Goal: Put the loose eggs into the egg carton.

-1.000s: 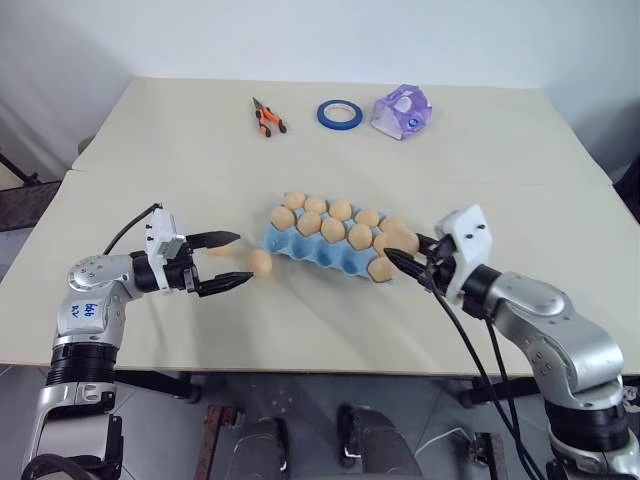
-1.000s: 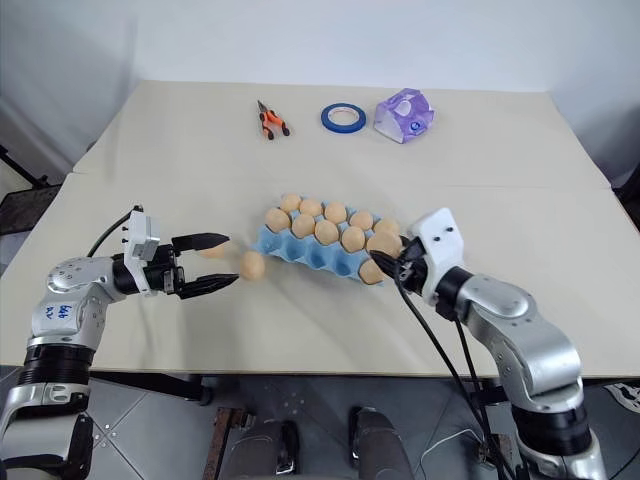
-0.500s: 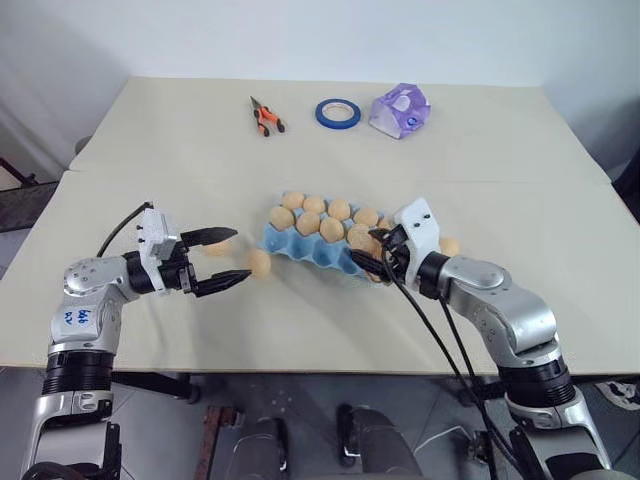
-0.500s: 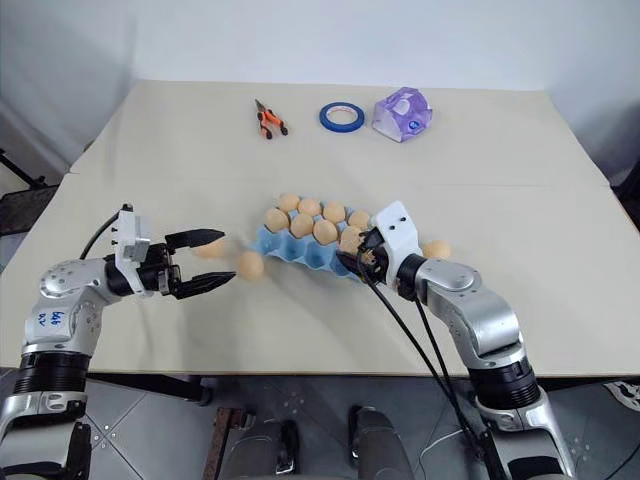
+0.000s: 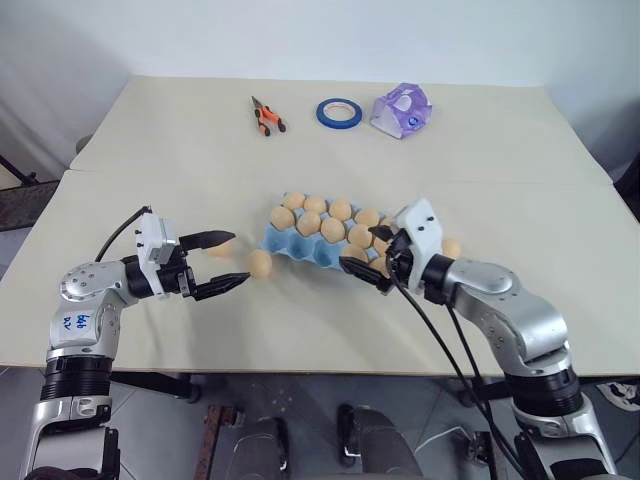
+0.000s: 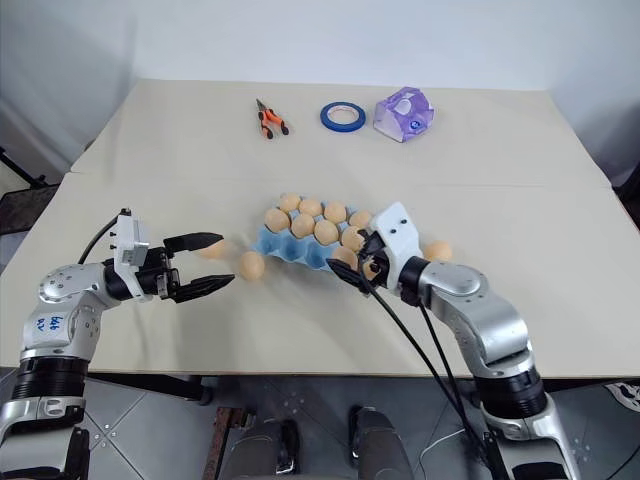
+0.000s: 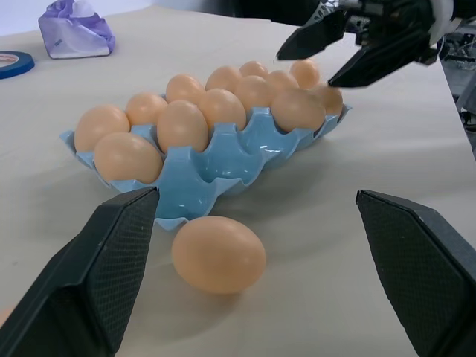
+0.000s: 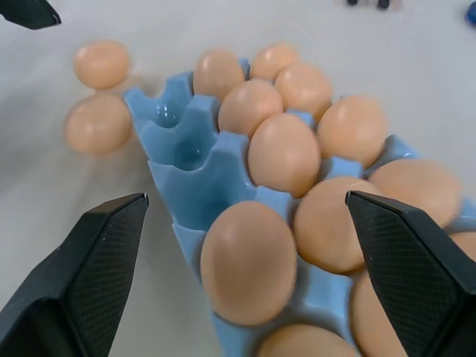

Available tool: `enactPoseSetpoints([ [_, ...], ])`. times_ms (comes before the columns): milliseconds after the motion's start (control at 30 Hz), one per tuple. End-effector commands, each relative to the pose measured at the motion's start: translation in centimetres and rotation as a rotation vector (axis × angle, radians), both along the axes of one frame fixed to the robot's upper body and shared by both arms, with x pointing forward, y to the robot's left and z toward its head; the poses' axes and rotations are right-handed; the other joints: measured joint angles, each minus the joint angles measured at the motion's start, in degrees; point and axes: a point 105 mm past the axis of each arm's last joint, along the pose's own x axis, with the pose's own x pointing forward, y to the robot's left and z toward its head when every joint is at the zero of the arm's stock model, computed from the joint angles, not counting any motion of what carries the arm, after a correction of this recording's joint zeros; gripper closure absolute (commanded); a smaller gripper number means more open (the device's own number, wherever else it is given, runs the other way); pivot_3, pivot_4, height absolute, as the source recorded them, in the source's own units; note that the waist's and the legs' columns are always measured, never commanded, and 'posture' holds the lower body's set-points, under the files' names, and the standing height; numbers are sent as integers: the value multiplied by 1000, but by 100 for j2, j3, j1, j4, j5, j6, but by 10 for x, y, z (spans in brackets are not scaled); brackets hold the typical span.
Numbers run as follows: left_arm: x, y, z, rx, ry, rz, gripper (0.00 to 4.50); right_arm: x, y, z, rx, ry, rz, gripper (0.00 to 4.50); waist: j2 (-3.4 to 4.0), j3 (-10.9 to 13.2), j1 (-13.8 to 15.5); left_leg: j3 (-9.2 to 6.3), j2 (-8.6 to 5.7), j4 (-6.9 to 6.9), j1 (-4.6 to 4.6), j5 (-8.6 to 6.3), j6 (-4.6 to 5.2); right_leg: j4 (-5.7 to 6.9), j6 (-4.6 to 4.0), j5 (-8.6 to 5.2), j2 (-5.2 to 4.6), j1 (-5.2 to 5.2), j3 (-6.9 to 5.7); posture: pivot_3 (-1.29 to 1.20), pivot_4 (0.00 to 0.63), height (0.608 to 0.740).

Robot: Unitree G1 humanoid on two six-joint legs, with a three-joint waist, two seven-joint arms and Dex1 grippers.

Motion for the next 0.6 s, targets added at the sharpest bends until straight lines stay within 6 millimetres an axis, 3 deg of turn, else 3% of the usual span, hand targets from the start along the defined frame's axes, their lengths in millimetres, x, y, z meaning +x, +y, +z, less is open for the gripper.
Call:
enactPoseSetpoints([
  [33,-3,0,12,-15,-52,-18,0,-20,-27,14,-5,-69,1,46,0,0,14,0,0,-3,0,-1,0,-3,0,0,0,0,-1,0,150,740],
  [200,-3,-2,12,-27,-54,-34,0,-44,-73,9,-25,-91,-59,46,0,0,32,1,-1,-1,0,-3,4,-8,1,0,2,4,-2,0,150,740],
  [467,-1,2,19,-84,-98,-36,0,-75,-152,-16,-59,-58,-185,46,0,0,13,6,2,13,6,-2,6,-4,5,2,14,12,0,0,150,740],
  [600,-1,4,19,-79,-98,-37,0,-81,-169,-19,-69,-46,-209,46,0,0,0,8,2,15,10,-2,6,-4,5,2,14,15,2,0,150,740],
])
